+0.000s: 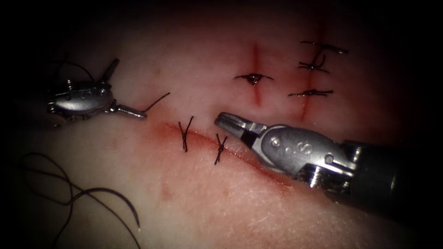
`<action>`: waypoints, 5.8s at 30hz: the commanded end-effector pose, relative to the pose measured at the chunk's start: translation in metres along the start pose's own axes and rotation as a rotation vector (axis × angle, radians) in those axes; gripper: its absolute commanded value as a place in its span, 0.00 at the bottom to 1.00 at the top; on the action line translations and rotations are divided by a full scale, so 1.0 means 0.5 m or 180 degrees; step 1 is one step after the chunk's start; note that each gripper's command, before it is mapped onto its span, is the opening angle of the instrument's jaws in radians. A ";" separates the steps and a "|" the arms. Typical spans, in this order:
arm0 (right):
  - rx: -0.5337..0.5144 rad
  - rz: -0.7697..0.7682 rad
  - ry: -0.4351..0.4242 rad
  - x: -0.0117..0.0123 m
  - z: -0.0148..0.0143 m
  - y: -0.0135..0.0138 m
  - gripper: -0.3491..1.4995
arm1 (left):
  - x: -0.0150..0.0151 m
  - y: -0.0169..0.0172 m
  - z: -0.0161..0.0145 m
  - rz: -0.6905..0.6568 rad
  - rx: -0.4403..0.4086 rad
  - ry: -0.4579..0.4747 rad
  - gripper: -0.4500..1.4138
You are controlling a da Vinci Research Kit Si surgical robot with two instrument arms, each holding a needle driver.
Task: Wound Closure
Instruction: Set the cut suture end down with the left end-effector, then grab the needle near the tip with the left needle driver, then pass the needle off to the right needle driver.
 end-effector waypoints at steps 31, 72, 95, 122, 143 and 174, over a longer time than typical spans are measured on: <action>0.0064 -0.0141 -0.0066 -0.0015 0.0005 -0.0047 0.00 | -0.0294 -0.0168 -0.0228 0.1487 0.0410 -0.1278 0.87; 0.0039 -0.0228 -0.0089 -0.0065 -0.0017 -0.0055 0.00 | 0.0081 0.0329 -0.0246 0.1934 -0.0488 -0.1019 0.57; -0.0058 -0.0279 -0.0126 -0.0088 0.0013 -0.0094 0.00 | -0.0004 0.0527 -0.0223 -0.0632 0.1007 -0.0120 0.57; -0.0100 -0.0367 -0.0152 -0.0100 0.0038 -0.0125 0.00 | -0.0045 0.0517 -0.0196 -0.1471 0.1483 -0.0042 0.61; -0.0108 -0.0407 -0.0151 -0.0098 0.0041 -0.0137 0.00 | -0.0082 0.0478 -0.0164 -0.2274 0.1237 0.0277 0.00; -0.0910 0.0839 -0.0794 0.0137 0.0055 -0.0139 0.88 | 0.0087 0.0460 -0.0069 -0.0810 0.1397 0.0202 0.00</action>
